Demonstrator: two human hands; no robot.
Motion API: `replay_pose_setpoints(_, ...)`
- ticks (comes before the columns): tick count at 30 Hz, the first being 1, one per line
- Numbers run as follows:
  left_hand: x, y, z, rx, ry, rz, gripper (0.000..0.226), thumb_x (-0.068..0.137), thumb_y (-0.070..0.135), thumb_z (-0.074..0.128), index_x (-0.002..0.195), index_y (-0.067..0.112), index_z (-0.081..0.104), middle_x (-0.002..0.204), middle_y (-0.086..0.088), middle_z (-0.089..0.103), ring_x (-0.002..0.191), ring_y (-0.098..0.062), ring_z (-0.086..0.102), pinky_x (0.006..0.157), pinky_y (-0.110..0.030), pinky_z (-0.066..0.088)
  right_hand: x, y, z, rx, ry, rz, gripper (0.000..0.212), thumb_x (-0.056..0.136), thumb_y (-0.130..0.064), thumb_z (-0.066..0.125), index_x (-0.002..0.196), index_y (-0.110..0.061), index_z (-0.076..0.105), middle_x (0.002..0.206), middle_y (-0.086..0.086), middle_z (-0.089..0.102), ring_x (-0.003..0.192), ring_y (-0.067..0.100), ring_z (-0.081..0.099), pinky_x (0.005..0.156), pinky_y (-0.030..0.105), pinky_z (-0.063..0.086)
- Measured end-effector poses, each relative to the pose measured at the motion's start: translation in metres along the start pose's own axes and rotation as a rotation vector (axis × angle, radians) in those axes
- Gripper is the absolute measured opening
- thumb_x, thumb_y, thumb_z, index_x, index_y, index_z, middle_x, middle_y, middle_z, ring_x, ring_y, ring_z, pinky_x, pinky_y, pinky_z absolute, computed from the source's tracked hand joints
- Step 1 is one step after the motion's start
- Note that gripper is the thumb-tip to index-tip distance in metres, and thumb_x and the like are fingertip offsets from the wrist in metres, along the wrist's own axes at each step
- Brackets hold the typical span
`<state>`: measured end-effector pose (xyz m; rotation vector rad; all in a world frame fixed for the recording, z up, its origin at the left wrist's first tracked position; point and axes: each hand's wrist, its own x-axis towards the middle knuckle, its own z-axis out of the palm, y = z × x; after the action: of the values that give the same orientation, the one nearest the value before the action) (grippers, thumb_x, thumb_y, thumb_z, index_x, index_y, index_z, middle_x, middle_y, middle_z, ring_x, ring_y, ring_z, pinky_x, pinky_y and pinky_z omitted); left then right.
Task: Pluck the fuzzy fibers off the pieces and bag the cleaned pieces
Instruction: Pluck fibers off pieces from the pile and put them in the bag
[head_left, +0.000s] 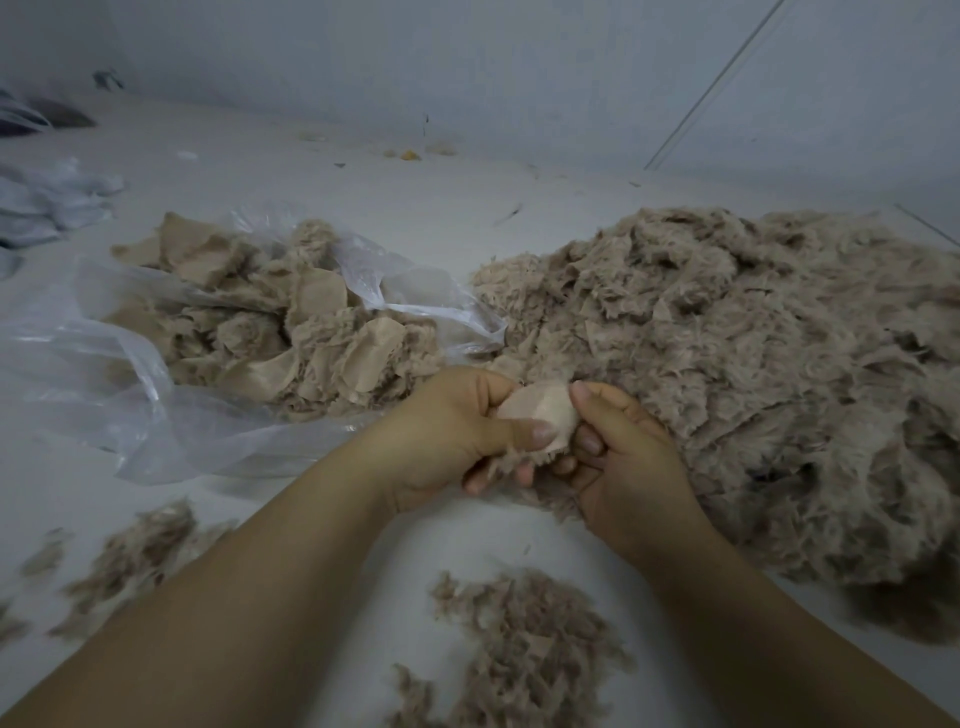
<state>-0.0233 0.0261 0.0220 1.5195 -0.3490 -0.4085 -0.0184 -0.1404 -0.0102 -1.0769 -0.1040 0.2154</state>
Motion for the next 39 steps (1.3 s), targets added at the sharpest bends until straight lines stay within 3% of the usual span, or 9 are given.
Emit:
replay_pose_setpoints(4, 0.002, -0.002, -0.001, 0.197, 0.114, -0.054, 0.010, 0.083, 0.003, 0.073, 0.074, 0.004, 0.071, 0.049, -0.006, 0.055, 0.037, -0.013, 0.043, 0.035, -0.019, 0.033, 0.002, 0.003, 0.000, -0.223, -0.031, -0.029, 0.035, 0.072, -0.042, 0.080, 0.082, -0.010, 0.071, 0.062, 0.006, 0.063, 0.059, 0.023, 0.059, 0.062, 0.033, 0.050)
replay_pose_setpoints(6, 0.002, -0.004, -0.002, 0.220, 0.141, -0.063, 0.010, 0.083, 0.003, 0.074, 0.080, -0.005, 0.068, 0.049, -0.007, 0.054, 0.037, -0.015, 0.041, 0.036, -0.020, 0.033, 0.002, 0.005, 0.000, -0.324, -0.022, -0.069, 0.023, 0.071, -0.039, 0.085, 0.077, -0.020, 0.073, 0.071, 0.008, 0.069, 0.071, 0.029, 0.061, 0.069, 0.040, 0.051)
replay_pose_setpoints(12, 0.001, -0.003, -0.006, 0.022, 0.171, -0.020, 0.007, 0.090, 0.005, 0.065, 0.084, 0.002, 0.063, 0.064, -0.019, 0.064, 0.038, -0.020, 0.054, 0.039, -0.022, 0.042, 0.003, 0.004, -0.001, -0.260, 0.032, -0.028, 0.035, 0.088, -0.029, 0.066, 0.092, 0.006, 0.061, 0.077, 0.030, 0.060, 0.063, 0.029, 0.051, 0.050, 0.028, 0.046)
replay_pose_setpoints(15, 0.004, -0.004, -0.007, -0.056, 0.239, 0.026, 0.014, 0.095, 0.007, 0.057, 0.082, 0.007, 0.059, 0.055, -0.014, 0.056, 0.036, -0.022, 0.048, 0.038, -0.022, 0.037, 0.004, 0.003, -0.001, -0.248, 0.040, 0.015, 0.021, 0.092, -0.023, 0.066, 0.085, -0.003, 0.068, 0.073, 0.019, 0.061, 0.059, 0.022, 0.049, 0.046, 0.022, 0.042)
replay_pose_setpoints(19, 0.005, -0.005, -0.005, 0.018, 0.245, 0.035, 0.016, 0.085, 0.014, 0.069, 0.088, -0.002, 0.065, 0.048, -0.006, 0.047, 0.037, -0.015, 0.034, 0.038, -0.018, 0.027, 0.003, 0.003, 0.000, -0.303, -0.070, -0.006, 0.028, 0.080, -0.041, 0.070, 0.081, -0.014, 0.073, 0.071, 0.008, 0.064, 0.055, 0.012, 0.051, 0.045, 0.021, 0.041)
replay_pose_setpoints(27, 0.008, -0.005, -0.004, -0.133, 0.314, 0.037, 0.030, 0.067, 0.023, 0.076, 0.080, 0.000, 0.062, 0.051, -0.008, 0.054, 0.032, -0.015, 0.044, 0.036, -0.019, 0.030, 0.002, 0.002, 0.003, -0.324, -0.157, -0.045, 0.040, 0.093, -0.042, 0.057, 0.096, -0.006, 0.075, 0.089, 0.024, 0.072, 0.075, 0.030, 0.061, 0.050, 0.022, 0.038)
replay_pose_setpoints(33, 0.008, -0.009, 0.000, -0.211, 0.322, 0.021, 0.025, 0.068, 0.024, 0.076, 0.070, 0.001, 0.065, 0.048, -0.007, 0.054, 0.029, -0.013, 0.043, 0.031, -0.014, 0.026, -0.001, 0.002, 0.005, -0.155, -0.242, -0.040, 0.039, 0.103, -0.027, 0.046, 0.090, -0.004, 0.074, 0.078, 0.019, 0.072, 0.069, 0.021, 0.072, 0.061, 0.021, 0.054)
replay_pose_setpoints(37, 0.012, -0.010, 0.001, -0.238, 0.421, 0.044, 0.025, 0.079, 0.011, 0.072, 0.056, 0.007, 0.063, 0.048, -0.009, 0.054, 0.030, -0.015, 0.044, 0.031, -0.016, 0.029, 0.003, 0.003, 0.004, -0.190, -0.103, 0.016, 0.038, 0.104, -0.028, 0.043, 0.107, -0.001, 0.070, 0.090, 0.024, 0.069, 0.081, 0.033, 0.064, 0.058, 0.030, 0.046)
replay_pose_setpoints(39, 0.012, -0.008, -0.003, -0.211, 0.457, 0.065, 0.025, 0.076, 0.010, 0.073, 0.055, 0.006, 0.059, 0.047, -0.010, 0.052, 0.029, -0.016, 0.044, 0.031, -0.016, 0.029, 0.006, 0.004, 0.002, -0.138, 0.020, 0.037, 0.034, 0.104, -0.027, 0.045, 0.107, 0.000, 0.067, 0.084, 0.019, 0.067, 0.069, 0.026, 0.063, 0.048, 0.025, 0.044)
